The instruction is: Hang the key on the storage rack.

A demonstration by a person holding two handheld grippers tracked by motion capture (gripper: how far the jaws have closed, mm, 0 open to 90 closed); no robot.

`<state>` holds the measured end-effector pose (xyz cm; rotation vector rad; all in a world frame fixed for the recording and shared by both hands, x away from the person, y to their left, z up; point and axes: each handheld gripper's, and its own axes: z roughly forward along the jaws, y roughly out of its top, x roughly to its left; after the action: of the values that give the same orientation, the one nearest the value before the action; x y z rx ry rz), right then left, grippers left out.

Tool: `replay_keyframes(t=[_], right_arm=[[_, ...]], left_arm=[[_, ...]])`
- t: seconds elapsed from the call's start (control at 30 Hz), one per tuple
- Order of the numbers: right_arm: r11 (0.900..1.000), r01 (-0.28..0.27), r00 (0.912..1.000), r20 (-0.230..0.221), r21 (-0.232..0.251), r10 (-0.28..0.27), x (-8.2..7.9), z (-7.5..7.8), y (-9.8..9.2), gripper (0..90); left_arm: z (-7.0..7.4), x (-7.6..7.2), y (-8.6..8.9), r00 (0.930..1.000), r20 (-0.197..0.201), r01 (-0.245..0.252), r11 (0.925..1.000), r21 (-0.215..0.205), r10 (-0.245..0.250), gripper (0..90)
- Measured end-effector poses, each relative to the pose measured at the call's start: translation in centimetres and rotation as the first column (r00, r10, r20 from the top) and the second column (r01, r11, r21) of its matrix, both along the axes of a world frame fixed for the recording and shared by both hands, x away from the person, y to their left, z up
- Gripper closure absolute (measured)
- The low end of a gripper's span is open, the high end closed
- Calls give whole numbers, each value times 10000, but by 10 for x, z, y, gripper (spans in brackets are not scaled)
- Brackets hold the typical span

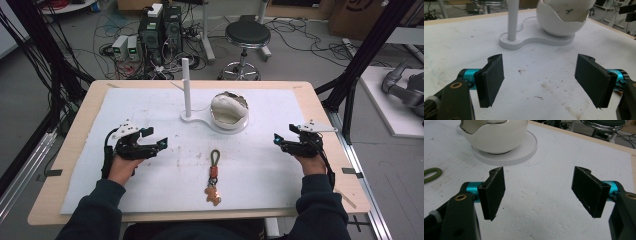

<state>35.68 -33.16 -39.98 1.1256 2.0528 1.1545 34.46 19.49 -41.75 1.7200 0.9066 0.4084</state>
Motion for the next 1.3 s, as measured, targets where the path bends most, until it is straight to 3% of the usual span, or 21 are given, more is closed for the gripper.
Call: replay_keyframes(t=[0.27, 0.37, 0.53, 0.7, 0.83, 0.9, 1.0, 1.07, 1.13, 1.2, 1.23, 1.3], right_arm=[[9999, -122, 9999, 29, 55, 122, 0, 0, 2, 276], [9998, -193, 9998, 24, 59, 193, -1, 0, 4, 276], [9997, -237, 9997, -26, 45, 237, -1, 0, 4, 276], [9997, -203, 9998, -25, 135, 203, -2, 0, 4, 275], [9995, -256, 9997, 0, 174, 256, -3, 1, 5, 276], [9995, -267, 9996, 33, 157, 266, -4, 1, 5, 275], [9995, -247, 9997, -12, 175, 247, -4, 1, 4, 275], [9995, -253, 9997, 11, 175, 253, -4, 1, 3, 276], [9996, -241, 9997, -15, 158, 242, -4, 1, 3, 276], [9996, -242, 9997, -27, 172, 243, -4, 0, 3, 276], [9995, -280, 9996, 4, 128, 280, -3, 0, 3, 276], [9995, -284, 9996, -15, 138, 284, -3, 0, 3, 276]], left_arm=[[-1, -6, -29, 9987, -218, 470, 9987, 213, -465, 233], [-1, -10, -44, 9967, -411, 708, 9971, 276, -697, 298], [-3, -15, -71, 9867, -881, 1429, 9872, 703, -1366, 387], [-8, -18, -100, 9752, -1241, 1955, 9763, 929, -1835, 417], [-15, -22, -126, 9618, -1604, 2440, 9602, 1362, -2217, 426], [-18, -23, -137, 9590, -1772, 2505, 9539, 1651, -2212, 424], [-23, -22, -150, 9495, -2293, 2579, 9492, 1803, -2144, 405], [-25, -21, -157, 9472, -2475, 2553, 9466, 1968, -2040, 384], [-28, -21, -163, 9493, -2526, 2479, 9394, 2369, -1869, 378], [-29, -23, -167, 9560, -2265, 2485, 9251, 2873, -1864, 389], [-28, -24, -167, 9565, -2120, 2615, 9113, 3180, -2005, 427], [-25, -23, -164, 9419, -2257, 3111, 8996, 3064, -2489, 608]])
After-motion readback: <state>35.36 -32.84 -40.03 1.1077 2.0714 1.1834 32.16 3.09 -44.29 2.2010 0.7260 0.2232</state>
